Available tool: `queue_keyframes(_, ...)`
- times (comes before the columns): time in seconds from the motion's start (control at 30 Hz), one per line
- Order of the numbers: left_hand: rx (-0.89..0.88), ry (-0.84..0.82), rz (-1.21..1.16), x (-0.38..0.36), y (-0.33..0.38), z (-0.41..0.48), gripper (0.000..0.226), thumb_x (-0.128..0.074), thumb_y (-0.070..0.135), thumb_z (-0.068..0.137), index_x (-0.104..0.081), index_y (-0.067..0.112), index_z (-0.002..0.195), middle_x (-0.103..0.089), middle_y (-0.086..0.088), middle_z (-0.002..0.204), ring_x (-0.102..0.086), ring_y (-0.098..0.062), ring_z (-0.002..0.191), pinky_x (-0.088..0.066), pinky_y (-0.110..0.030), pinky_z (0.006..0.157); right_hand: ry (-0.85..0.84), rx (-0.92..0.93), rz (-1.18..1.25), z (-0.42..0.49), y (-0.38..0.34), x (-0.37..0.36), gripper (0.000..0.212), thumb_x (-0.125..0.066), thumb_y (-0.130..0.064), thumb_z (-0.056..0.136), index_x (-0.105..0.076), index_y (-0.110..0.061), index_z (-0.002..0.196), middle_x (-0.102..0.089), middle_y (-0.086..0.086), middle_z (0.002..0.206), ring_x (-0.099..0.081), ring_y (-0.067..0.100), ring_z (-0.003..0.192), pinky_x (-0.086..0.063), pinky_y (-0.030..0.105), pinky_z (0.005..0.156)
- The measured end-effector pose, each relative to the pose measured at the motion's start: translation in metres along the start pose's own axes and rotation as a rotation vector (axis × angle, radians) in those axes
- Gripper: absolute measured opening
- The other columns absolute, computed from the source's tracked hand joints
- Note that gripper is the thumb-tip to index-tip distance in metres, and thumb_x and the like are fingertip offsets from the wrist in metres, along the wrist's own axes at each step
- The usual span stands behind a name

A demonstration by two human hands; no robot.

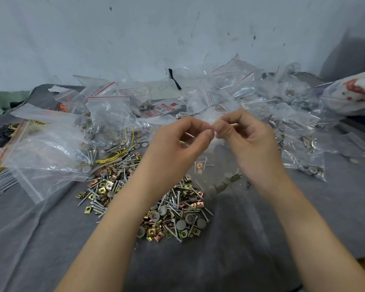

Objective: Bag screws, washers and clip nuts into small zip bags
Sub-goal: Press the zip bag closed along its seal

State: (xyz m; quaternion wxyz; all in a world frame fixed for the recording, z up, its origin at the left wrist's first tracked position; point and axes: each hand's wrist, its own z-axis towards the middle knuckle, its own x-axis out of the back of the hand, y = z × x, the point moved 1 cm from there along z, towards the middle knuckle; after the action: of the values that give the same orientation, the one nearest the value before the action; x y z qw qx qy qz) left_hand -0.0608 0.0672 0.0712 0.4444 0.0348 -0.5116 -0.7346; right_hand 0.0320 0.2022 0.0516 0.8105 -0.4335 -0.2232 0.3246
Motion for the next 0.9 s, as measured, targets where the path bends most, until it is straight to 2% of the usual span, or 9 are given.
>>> queue_keyframes(0.1,-0.02,0.018,0.013,-0.002,0.001,0.004,0.005,-0.064,0.026,0.095,-0.068,0.028,0.092,-0.068,0.02,0.079,-0.064,-0.008,0.077,-0.054,-0.03,0.073,-0.011,-0.003,0.033,-0.001,0.003,-0.004,0.014,-0.066,-0.044,0.087,-0.067,-0.03,0.089,-0.068,-0.013,0.079,-0.064,0.005,0.078,-0.053,0.02,0.077)
queue_keyframes(0.23,0.002,0.063,0.1,-0.008,-0.005,0.007,0.006,-0.064,0.029,0.095,-0.067,0.027,0.09,-0.064,0.022,0.073,-0.057,0.005,0.069,-0.042,-0.012,0.064,0.036,-0.04,0.073,-0.001,0.009,-0.011,0.016,-0.069,-0.044,0.085,-0.069,-0.029,0.087,-0.07,-0.01,0.079,-0.064,0.005,0.077,-0.051,0.019,0.073)
queue_keyframes(0.43,0.044,0.097,0.141,-0.015,-0.009,0.007,0.007,-0.064,0.028,0.095,-0.068,0.024,0.091,-0.066,0.017,0.076,-0.06,0.008,0.074,-0.04,-0.006,0.064,0.159,-0.054,0.011,-0.003,0.02,-0.019,0.017,-0.066,-0.034,0.096,-0.066,-0.029,0.08,-0.069,-0.008,0.075,-0.063,0.011,0.075,-0.051,0.031,0.074)
queue_keyframes(0.5,0.041,0.095,0.172,-0.018,-0.008,0.006,0.008,-0.063,0.028,0.095,-0.069,0.024,0.091,-0.067,0.016,0.076,-0.06,0.005,0.074,-0.041,-0.008,0.064,0.2,-0.049,-0.01,-0.003,0.022,-0.019,0.019,-0.064,-0.03,0.097,-0.064,-0.031,0.078,-0.067,-0.012,0.074,-0.062,0.01,0.075,-0.05,0.031,0.075)
queue_keyframes(0.57,0.022,0.085,0.217,-0.022,-0.006,0.004,0.008,-0.063,0.029,0.094,-0.068,0.025,0.09,-0.066,0.016,0.074,-0.061,0.003,0.074,-0.043,-0.011,0.063,0.265,-0.041,-0.035,-0.001,0.022,-0.013,0.023,-0.062,-0.023,0.098,-0.064,-0.032,0.077,-0.066,-0.017,0.071,-0.06,0.005,0.072,-0.048,0.023,0.072)
queue_keyframes(0.67,-0.02,0.052,0.246,-0.027,-0.002,0.0,0.006,-0.062,0.031,0.095,-0.066,0.029,0.09,-0.062,0.023,0.069,-0.058,0.008,0.065,-0.04,-0.01,0.058,0.366,-0.05,-0.031,0.004,0.021,-0.001,0.025,-0.062,-0.018,0.1,-0.063,-0.031,0.079,-0.065,-0.019,0.069,-0.059,-0.002,0.069,-0.043,0.015,0.07)
queue_keyframes(0.77,-0.041,0.039,0.298,-0.03,-0.001,-0.003,0.009,-0.061,0.035,0.095,-0.067,0.029,0.092,-0.062,0.022,0.072,-0.056,0.007,0.062,-0.044,-0.018,0.06,0.396,-0.052,-0.045,0.007,0.021,0.005,0.022,-0.062,-0.018,0.099,-0.063,-0.03,0.081,-0.064,-0.013,0.074,-0.057,-0.004,0.069,-0.043,0.015,0.07)
queue_keyframes(0.9,-0.039,0.034,0.314,-0.03,-0.001,-0.005,0.013,-0.061,0.04,0.094,-0.066,0.029,0.089,-0.064,0.018,0.073,-0.06,0.002,0.07,-0.051,-0.027,0.065,0.425,-0.063,-0.072,0.006,0.025,0.005,0.022,-0.062,-0.02,0.1,-0.062,-0.031,0.08,-0.062,-0.012,0.074,-0.054,0.001,0.069,-0.042,0.016,0.068)
